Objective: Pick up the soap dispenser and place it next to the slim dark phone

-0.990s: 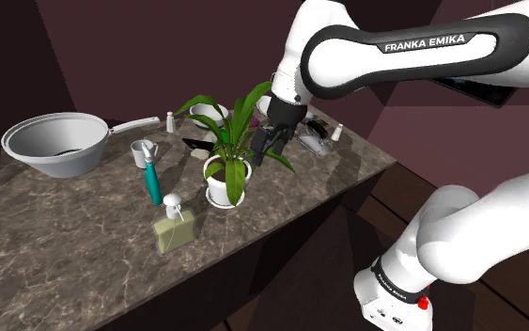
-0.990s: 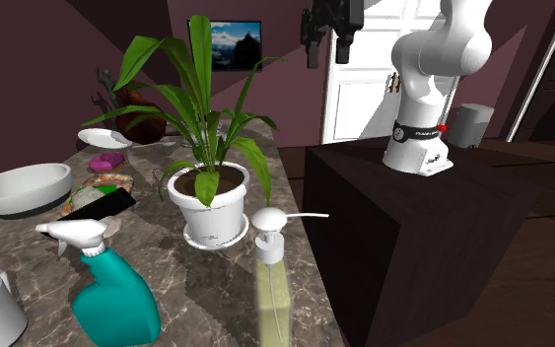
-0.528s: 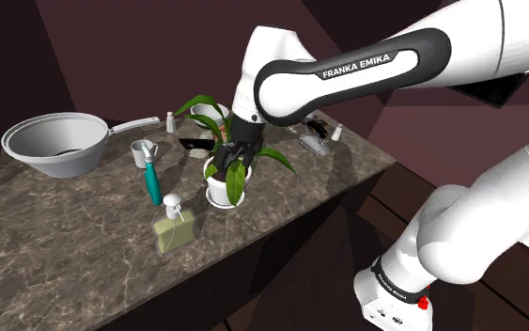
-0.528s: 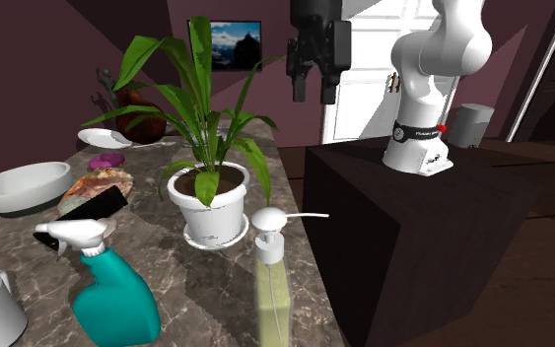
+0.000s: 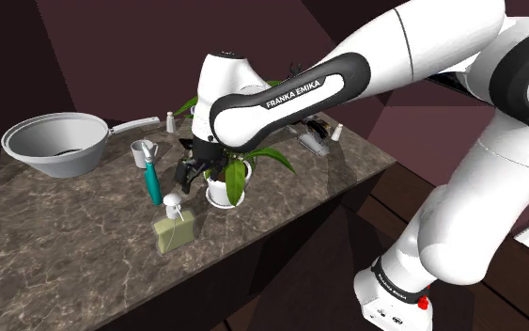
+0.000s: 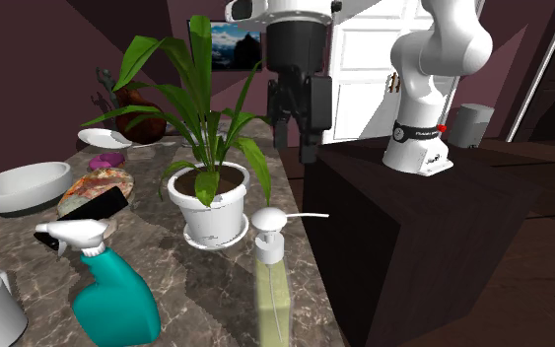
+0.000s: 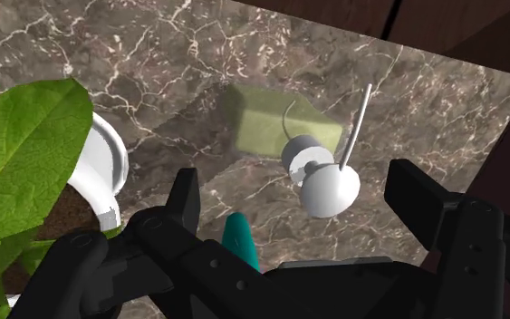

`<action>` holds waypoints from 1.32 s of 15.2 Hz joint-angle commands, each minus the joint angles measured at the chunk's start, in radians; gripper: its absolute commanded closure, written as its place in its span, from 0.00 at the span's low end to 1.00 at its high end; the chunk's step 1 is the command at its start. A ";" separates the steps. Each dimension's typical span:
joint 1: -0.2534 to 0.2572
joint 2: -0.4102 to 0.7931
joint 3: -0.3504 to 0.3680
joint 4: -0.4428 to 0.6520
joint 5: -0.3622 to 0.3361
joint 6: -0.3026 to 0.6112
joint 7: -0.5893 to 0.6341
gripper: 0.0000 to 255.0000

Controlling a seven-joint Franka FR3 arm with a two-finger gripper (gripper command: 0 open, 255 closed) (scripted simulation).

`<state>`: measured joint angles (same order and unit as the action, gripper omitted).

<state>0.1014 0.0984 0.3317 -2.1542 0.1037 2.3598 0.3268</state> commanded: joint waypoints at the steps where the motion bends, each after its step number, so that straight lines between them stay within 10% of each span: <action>1: 0.017 0.077 0.003 0.056 -0.041 0.024 0.047 0.00; 6: 0.073 0.252 -0.014 0.206 -0.126 0.051 0.137 0.00; 20: 0.093 0.329 -0.029 0.207 -0.154 0.125 0.156 0.00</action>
<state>0.1939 0.4272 0.3029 -1.9469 -0.0503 2.4845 0.4825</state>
